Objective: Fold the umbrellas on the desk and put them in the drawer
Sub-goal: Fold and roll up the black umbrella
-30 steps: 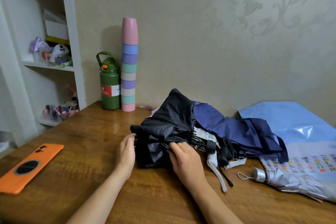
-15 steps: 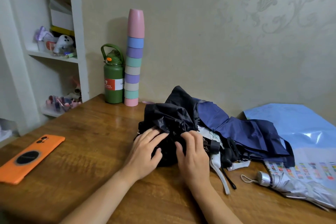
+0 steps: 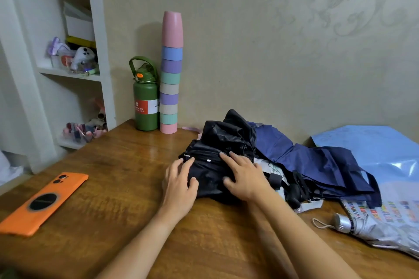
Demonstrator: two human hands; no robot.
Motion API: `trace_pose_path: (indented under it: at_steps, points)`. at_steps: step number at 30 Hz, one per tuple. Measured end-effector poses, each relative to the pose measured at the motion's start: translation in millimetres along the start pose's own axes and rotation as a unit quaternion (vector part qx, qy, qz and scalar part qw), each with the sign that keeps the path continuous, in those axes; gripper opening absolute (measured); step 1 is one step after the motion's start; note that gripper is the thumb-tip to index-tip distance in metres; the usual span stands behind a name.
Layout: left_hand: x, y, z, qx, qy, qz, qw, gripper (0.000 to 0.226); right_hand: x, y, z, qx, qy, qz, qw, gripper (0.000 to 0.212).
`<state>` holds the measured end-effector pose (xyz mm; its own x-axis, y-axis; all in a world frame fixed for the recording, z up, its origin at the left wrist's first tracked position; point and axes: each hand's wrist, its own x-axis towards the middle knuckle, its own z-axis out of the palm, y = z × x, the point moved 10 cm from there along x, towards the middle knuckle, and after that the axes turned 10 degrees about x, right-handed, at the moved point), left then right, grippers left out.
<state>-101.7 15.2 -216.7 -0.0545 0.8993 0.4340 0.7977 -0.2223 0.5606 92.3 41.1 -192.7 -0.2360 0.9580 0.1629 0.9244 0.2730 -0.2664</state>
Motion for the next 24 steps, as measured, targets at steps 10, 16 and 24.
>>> trace_pose_path:
  at_steps: [10, 16, 24]
  points:
    - [-0.2, -4.4, 7.2, -0.201, -0.081, -0.038, 0.976, 0.038, 3.9, 4.6, -9.7, -0.085, -0.013, -0.032, 0.996, 0.087]
    - [-1.4, 4.5, -11.3, -0.379, -0.049, -0.026, 0.924, 0.040, -2.1, -4.1, -23.9, -0.063, 0.160, -0.088, 0.981, 0.057]
    - [2.0, -0.4, -46.1, -0.464, 0.042, -0.003, 0.885, 0.056, -30.7, -18.4, -67.7, 0.038, 0.314, -0.133, 0.939, 0.064]
